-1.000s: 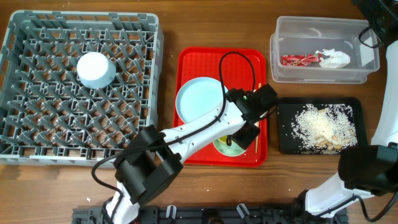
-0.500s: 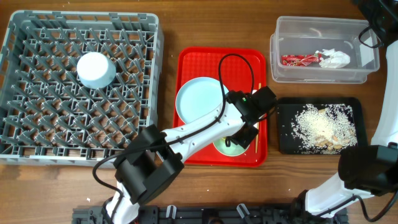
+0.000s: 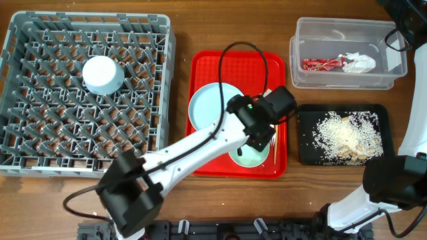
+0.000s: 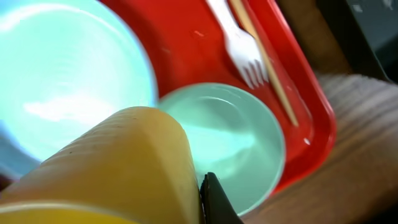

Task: Sort waste into correct bins and load items into the dishwasher rack
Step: 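Grasp the yellow cup rim with the left gripper and lift it, then carry the yellow cup left and lower it into the dish rack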

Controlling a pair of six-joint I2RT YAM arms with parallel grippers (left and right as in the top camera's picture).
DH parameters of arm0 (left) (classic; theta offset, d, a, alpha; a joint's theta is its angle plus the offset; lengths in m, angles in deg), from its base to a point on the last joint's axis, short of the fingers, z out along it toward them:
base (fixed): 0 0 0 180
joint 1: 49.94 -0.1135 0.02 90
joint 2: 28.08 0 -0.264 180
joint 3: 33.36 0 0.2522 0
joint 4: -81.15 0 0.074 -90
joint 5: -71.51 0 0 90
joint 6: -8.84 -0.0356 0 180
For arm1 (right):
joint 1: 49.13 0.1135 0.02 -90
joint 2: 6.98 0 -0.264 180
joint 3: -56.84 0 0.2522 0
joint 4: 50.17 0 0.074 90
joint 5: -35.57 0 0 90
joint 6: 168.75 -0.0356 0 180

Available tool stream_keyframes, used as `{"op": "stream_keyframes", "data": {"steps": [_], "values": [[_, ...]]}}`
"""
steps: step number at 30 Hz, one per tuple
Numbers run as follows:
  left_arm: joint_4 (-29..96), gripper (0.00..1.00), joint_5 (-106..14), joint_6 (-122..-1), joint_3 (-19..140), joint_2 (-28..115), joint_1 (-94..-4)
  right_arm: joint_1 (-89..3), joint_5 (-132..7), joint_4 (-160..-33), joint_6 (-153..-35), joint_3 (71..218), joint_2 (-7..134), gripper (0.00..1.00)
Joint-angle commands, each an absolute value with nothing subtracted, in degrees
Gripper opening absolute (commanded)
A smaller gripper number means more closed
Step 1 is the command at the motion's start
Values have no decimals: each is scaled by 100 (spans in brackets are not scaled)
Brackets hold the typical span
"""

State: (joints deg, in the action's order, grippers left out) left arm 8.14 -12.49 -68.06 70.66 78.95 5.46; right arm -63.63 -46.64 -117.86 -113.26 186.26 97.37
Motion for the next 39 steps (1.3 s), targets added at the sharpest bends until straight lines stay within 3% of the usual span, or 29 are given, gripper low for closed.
{"op": "stream_keyframes", "data": {"steps": [1,7,14,17,22,27,32,39], "values": [[740,4,51,-6563,7053,7787,539,-6346,-4565,-11773,-11385,18641,9792,100],[775,4,1942,-6076,7053,7608,299,-6346,-4565,-11773,-11385,18641,9792,100],[830,4,1662,-5446,7053,6922,-1404,-6346,-4565,-11773,-11385,18641,9792,100],[878,4,388,-5020,7053,6483,-2720,-6346,-4565,-11773,-11385,18641,9792,100],[1262,4,-3017,-5026,7051,6467,-5096,-6346,-4565,-11773,-11382,18641,9792,100],[1378,4,-5203,-5086,7020,6957,-6643,-6346,-4565,-11773,-11385,18641,9792,100],[1433,4,-7048,-5381,6672,7492,-7487,-6346,-4567,-11773,-11385,18641,9792,100],[1050,4,-7684,-5678,6259,7663,-8302,-6346,-4567,-11773,-11382,18641,9792,100]]}}
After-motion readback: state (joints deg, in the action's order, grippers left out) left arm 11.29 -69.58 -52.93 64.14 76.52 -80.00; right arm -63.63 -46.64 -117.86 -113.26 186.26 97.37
